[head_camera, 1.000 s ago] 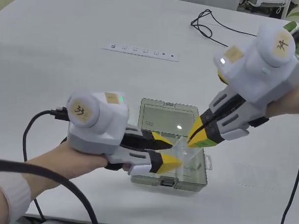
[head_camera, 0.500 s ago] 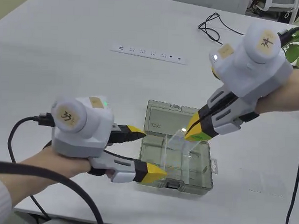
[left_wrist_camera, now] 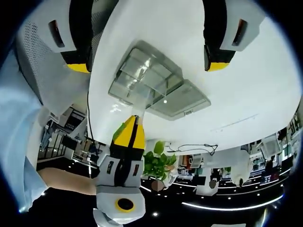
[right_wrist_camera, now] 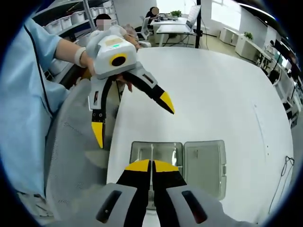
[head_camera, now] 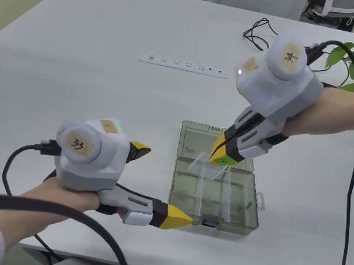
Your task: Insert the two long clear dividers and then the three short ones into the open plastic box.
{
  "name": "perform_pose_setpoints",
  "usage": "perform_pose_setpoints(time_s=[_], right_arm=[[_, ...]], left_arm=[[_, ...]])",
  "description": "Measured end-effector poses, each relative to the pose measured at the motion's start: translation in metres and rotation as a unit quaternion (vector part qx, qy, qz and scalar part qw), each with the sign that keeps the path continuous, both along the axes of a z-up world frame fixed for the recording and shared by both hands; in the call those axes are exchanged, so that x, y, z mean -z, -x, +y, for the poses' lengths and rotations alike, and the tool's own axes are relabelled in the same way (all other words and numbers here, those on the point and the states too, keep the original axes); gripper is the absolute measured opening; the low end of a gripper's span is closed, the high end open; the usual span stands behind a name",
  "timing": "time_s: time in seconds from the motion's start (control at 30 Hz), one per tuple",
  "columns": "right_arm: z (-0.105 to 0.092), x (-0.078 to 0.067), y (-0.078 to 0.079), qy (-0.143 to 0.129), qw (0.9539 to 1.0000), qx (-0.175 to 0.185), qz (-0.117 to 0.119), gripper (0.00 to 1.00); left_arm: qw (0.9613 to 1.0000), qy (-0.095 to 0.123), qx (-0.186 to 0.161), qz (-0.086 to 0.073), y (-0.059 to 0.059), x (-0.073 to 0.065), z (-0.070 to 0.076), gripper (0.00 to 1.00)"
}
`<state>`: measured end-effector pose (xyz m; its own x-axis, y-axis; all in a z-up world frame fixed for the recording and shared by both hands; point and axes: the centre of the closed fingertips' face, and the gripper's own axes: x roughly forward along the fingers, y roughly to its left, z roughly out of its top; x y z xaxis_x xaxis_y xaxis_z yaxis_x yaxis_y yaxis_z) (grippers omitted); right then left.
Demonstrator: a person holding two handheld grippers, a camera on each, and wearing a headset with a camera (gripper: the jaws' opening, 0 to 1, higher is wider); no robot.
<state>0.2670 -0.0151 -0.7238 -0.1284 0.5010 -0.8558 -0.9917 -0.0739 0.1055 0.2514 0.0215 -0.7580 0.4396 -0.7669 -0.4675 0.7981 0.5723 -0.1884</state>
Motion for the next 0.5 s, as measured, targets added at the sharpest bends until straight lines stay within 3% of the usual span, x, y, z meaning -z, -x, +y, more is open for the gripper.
perform_pose_setpoints(time_s=[0.5], right_arm=[[0.010, 0.023, -0.004, 0.004, 1.0000, -0.006, -0.001, 0.02]], left_arm=[[0.9999, 0.003, -0.011, 0.008, 0.007, 0.005, 0.006, 1.00]])
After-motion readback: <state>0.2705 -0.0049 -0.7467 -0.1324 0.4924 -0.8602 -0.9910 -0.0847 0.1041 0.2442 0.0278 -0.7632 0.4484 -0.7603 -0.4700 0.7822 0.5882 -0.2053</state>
